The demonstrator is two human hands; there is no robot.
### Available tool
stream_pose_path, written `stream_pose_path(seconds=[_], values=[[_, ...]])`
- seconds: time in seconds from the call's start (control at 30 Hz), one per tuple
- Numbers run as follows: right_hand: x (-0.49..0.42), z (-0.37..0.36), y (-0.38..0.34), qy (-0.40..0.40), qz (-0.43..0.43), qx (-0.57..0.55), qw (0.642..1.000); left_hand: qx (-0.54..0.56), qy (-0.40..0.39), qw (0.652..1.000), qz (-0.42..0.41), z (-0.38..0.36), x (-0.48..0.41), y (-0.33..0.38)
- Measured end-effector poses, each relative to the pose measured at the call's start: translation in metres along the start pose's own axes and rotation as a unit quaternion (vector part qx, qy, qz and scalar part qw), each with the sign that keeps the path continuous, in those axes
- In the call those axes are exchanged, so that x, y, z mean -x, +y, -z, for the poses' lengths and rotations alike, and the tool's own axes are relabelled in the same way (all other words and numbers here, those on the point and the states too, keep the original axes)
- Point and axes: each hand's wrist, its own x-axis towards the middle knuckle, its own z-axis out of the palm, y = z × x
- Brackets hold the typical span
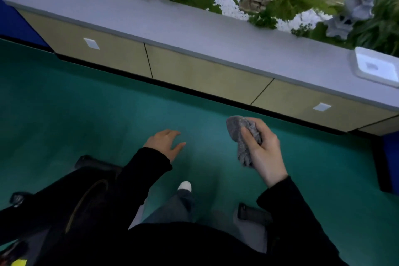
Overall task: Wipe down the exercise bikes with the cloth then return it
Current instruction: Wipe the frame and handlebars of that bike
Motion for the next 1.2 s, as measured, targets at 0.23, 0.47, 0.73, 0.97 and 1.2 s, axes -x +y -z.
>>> stream_pose_path(seconds=[0.23,0.47,0.73,0.97,1.2], values=[[-0.082,-0.033,-0.014,-0.079,0.026,-0.012,0.996,-0.002,0.0,0.997,0.078,0.034,-0.039,-0.034],[-0.166,-0.055,-0.014,-0.131,0.02,-0.049,0.99,0.017,-0.008,0.981,0.192,0.048,-0.072,-0.06],[-0.313,-0.039,-0.016,-0.194,0.032,-0.059,0.979,0.041,0.028,0.963,0.266,0.076,-0.156,-0.035],[-0.404,-0.071,-0.041,-0.255,0.066,-0.054,0.963,0.045,0.114,0.947,0.297,0.115,-0.203,-0.027],[-0.43,-0.158,-0.075,-0.403,0.087,-0.052,0.91,0.101,0.176,0.908,0.366,0.129,-0.208,-0.059]])
